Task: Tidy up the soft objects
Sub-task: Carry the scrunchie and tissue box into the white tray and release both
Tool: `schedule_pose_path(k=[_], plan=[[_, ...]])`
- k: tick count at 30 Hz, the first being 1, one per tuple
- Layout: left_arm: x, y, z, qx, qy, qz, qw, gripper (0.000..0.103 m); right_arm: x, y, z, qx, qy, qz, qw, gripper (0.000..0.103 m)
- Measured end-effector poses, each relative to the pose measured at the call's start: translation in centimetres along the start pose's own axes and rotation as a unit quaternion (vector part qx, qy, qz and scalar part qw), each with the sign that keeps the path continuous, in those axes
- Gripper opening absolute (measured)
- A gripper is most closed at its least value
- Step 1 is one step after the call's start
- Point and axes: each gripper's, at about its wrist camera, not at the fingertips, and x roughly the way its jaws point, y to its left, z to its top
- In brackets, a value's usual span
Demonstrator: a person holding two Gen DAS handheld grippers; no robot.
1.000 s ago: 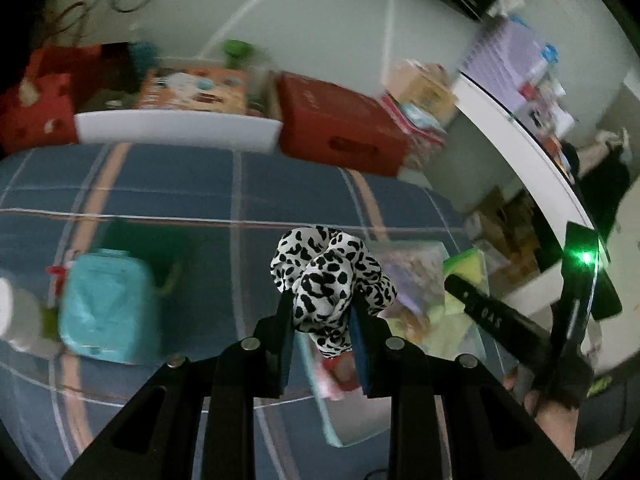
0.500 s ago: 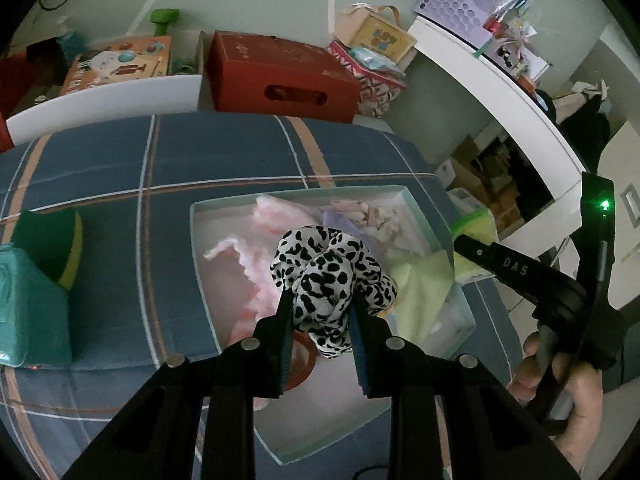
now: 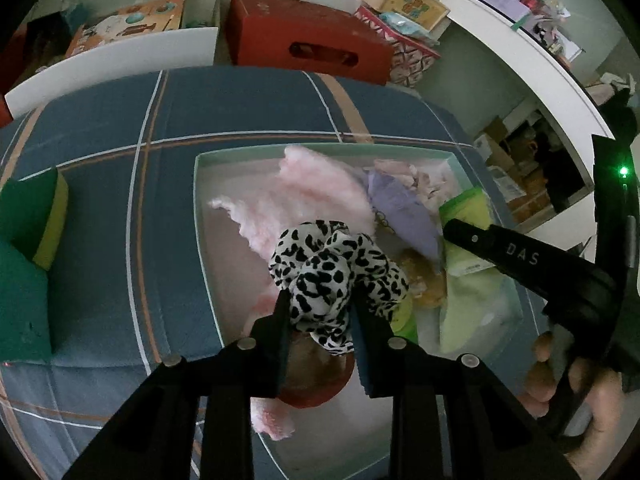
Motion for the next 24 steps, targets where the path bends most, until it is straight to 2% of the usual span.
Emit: schedule_pose_path(k=[3, 5, 7, 8, 9, 13, 15, 17, 19, 21, 22, 24], plan=[[-0.6, -0.2, 0.0, 0.005, 0.000, 0.005, 1.0000, 0.042, -0.6, 0.0, 0.1, -0.001, -0.004, -0.002, 1.000, 0.026], [-1.1, -0.6, 0.0, 0.011, -0.002, 0.008, 0.9999, 0.061, -1.2, 0.3, 0.3, -0.006, -0.010, -0.003, 1.000, 0.026], [-2.0, -1.0, 0.2, 0.018, -0.008, 0.013, 0.9997, 0.072, -1.9, 0.5, 0.5, -0.009, -0.020, -0.007, 1.000, 0.038], [-2.3, -1.2, 0.2, 0.021, -0.010, 0.014, 0.9996, 0.074, -2.6, 0.6, 0.6, -0.010, -0.029, -0.011, 0.999, 0.051], [-2.8, -1.3, 0.2, 0.025, -0.013, 0.019, 0.9994, 0.075, -3.2, 0.7, 0.6, -0.009, -0.037, -0.012, 0.999, 0.058], [-4.5, -1.3, 0.0, 0.035, -0.021, 0.051, 0.9978, 0.078, -5.3, 0.7, 0.9, -0.004, -0.051, -0.014, 0.999, 0.059], [-5.7, -0.9, 0.0, 0.032, -0.032, 0.069, 0.9966, 0.078, -6.1, 0.8, 0.9, -0.004, -0.055, -0.017, 0.998, 0.064], [-6.7, -0.3, -0.1, 0.027, -0.041, 0.085, 0.9952, 0.079, -6.6, 1.0, 0.9, -0.008, -0.057, -0.027, 0.998, 0.076], [-7.4, 0.2, 0.0, 0.023, -0.051, 0.098, 0.9936, 0.079, -6.9, 1.1, 0.9, -0.011, -0.057, -0.035, 0.998, 0.081], [-8.2, 0.8, 0.2, 0.018, -0.060, 0.113, 0.9916, 0.085, -6.9, 1.3, 0.9, -0.013, -0.055, -0.046, 0.997, 0.089], [-8.5, 1.2, 0.3, 0.014, -0.065, 0.123, 0.9902, 0.095, -6.9, 1.2, 0.8, -0.013, -0.054, -0.049, 0.997, 0.091], [-9.1, 1.7, 0.4, 0.009, -0.074, 0.135, 0.9880, 0.098, -6.7, 1.4, 0.8, -0.016, -0.049, -0.058, 0.997, 0.091]])
